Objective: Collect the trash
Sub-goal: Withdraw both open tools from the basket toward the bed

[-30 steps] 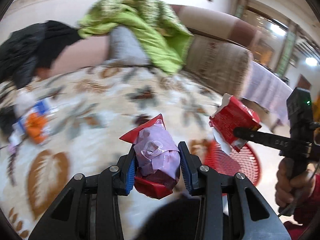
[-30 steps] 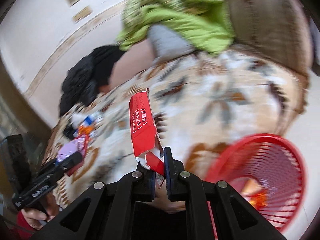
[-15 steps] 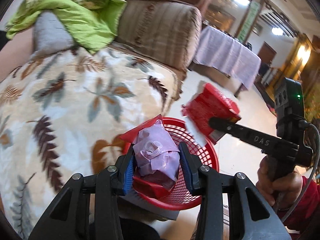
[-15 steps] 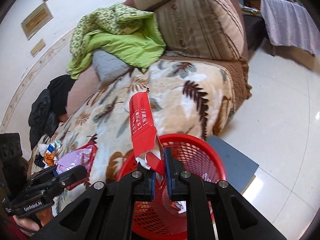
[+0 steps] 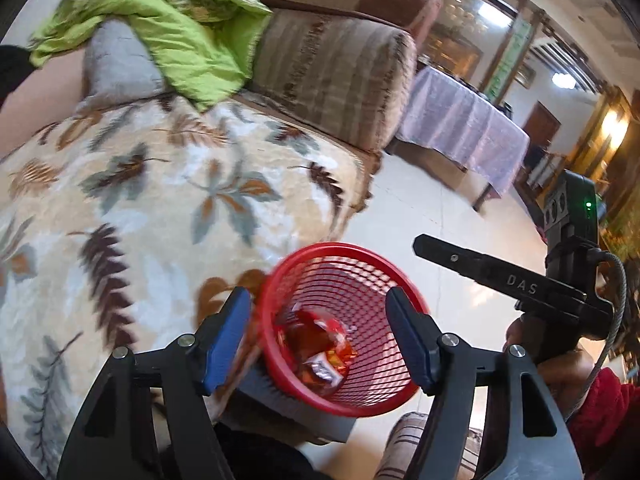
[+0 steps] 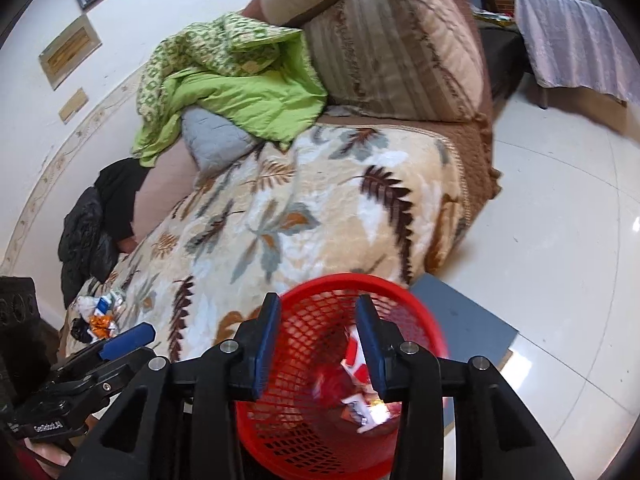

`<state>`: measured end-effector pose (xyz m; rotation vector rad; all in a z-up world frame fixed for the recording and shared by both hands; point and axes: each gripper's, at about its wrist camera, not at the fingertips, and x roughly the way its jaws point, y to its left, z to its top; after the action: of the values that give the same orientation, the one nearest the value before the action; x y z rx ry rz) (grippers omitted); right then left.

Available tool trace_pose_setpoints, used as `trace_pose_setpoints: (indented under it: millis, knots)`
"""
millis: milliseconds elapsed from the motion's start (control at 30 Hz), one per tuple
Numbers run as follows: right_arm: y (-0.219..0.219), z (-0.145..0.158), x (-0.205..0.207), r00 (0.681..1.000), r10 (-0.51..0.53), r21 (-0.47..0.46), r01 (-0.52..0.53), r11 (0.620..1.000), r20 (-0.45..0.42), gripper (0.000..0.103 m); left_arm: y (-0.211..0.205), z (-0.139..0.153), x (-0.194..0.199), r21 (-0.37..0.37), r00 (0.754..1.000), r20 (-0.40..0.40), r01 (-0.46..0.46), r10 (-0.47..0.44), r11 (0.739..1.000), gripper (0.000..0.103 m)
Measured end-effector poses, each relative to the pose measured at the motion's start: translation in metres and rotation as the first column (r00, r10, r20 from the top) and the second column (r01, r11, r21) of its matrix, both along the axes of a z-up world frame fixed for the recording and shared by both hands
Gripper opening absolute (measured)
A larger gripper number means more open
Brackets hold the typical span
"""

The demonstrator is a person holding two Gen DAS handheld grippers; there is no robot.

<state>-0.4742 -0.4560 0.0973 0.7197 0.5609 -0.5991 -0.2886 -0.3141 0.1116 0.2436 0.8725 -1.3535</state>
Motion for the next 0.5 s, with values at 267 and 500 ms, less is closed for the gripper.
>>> trace_pose_setpoints:
  millis: [267, 500]
  knots:
    - [0.047, 0.003, 0.085, 0.975, 0.221, -0.013, -0.221, 0.975, 0.011, 0.043, 0.078, 0.012, 0.052, -0.023, 0.978, 0.046, -0.201, 0.201, 0.979, 0.069]
    - [0.113, 0.006, 0.177, 0.896, 0.444, -0.021, -0.444, 0.896, 0.015, 0.044, 0.169, 0.013, 0.103, -0.029, 0.909, 0.057, -0.411, 0.412, 0.911, 0.069]
